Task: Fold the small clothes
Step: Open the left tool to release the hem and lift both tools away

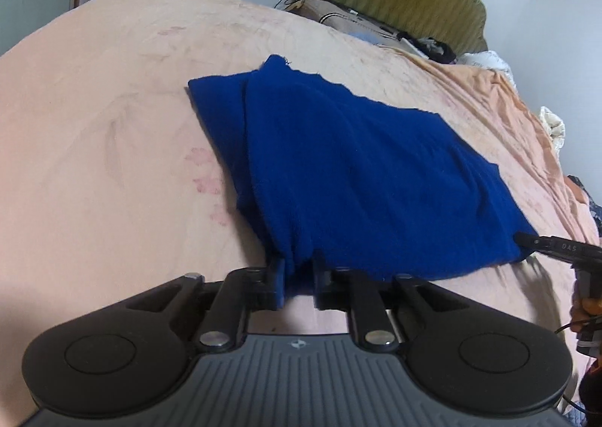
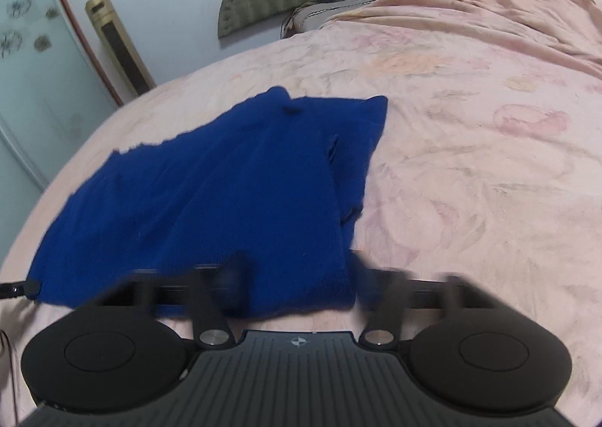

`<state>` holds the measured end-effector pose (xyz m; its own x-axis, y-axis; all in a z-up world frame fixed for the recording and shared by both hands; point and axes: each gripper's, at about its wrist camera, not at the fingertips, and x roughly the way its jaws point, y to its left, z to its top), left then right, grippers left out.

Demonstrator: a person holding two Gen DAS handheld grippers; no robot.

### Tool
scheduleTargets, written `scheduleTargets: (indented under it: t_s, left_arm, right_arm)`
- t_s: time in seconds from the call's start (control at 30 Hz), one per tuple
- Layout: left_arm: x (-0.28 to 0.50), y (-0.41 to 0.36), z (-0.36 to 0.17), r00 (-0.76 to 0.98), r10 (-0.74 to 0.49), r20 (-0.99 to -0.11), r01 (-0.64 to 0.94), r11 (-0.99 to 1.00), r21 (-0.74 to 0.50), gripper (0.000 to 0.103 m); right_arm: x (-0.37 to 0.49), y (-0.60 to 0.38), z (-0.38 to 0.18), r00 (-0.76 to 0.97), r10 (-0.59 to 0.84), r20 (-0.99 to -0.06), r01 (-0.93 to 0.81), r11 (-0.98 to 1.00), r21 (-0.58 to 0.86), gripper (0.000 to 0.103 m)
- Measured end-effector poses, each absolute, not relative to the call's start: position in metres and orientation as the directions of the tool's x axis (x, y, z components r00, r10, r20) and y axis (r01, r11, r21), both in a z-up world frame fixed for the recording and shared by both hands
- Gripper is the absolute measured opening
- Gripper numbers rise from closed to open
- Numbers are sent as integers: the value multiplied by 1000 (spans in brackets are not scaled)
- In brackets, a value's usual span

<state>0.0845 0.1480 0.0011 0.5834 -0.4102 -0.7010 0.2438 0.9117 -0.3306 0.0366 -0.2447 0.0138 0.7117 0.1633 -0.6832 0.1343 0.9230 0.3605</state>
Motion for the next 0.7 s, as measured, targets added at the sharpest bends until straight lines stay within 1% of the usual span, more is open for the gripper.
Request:
scheduleTargets:
  t_s: [0.13,0.2,0.27,0.3,0.33,0.37,0.4,0.43,0.47,0.5,0.57,0.63,0.67,0.7]
  left_arm:
    - [72,146,11,616,-379,-691,262,925,-274,9]
    - [71,147,10,610,-359,-707,267,933,-243,9]
    - [73,141,5,602,-323,-731,264,944,-199,10]
    - [72,136,5,606,-309,-732,271,946,-175,10]
    - [70,132,6,616,-293,-732,277,949,-147,12]
    - [67,126,8,629,-270,-729,282,953,-109,12]
    - [65,122,9,634,-256,-729,286,954,-87,12]
    - [64,120,9,636,-245,-732,285,956,-73,13]
    - [64,117,9,636,-231,-736,281,958,-57,14]
    - [64,116,8,635,-224,-739,278,959,-51,15]
    - [66,117,6,629,-214,-748,256,965,-60,18]
    - [67,120,6,626,-203,-753,227,971,-73,25]
    - [68,120,6,627,-190,-756,210,975,-71,33]
    - [68,121,6,630,-173,-757,192,979,-64,43]
  right_arm:
    - [28,-246,25,742,124,-659,152,926,345,12]
    - [22,-248,31,752,99,-651,158,933,324,11]
    - [24,-253,27,729,126,-673,156,926,343,12]
    - [26,-253,23,711,127,-692,166,925,341,26]
    - [27,-252,21,709,106,-697,188,924,332,29]
    - [25,-248,23,716,74,-694,210,925,316,37]
    - [23,-244,27,732,36,-680,229,928,295,43]
    - [21,-237,34,755,4,-656,236,932,277,45]
    - [21,-229,39,772,-9,-635,229,937,265,50]
    - [21,-219,44,787,-3,-616,206,944,258,55]
    - [27,-196,50,797,56,-602,121,961,250,64]
    - [34,-169,49,786,129,-605,25,971,239,65]
    - [37,-158,47,777,151,-611,-5,972,235,66]
    - [41,-147,44,768,168,-619,-26,972,232,66]
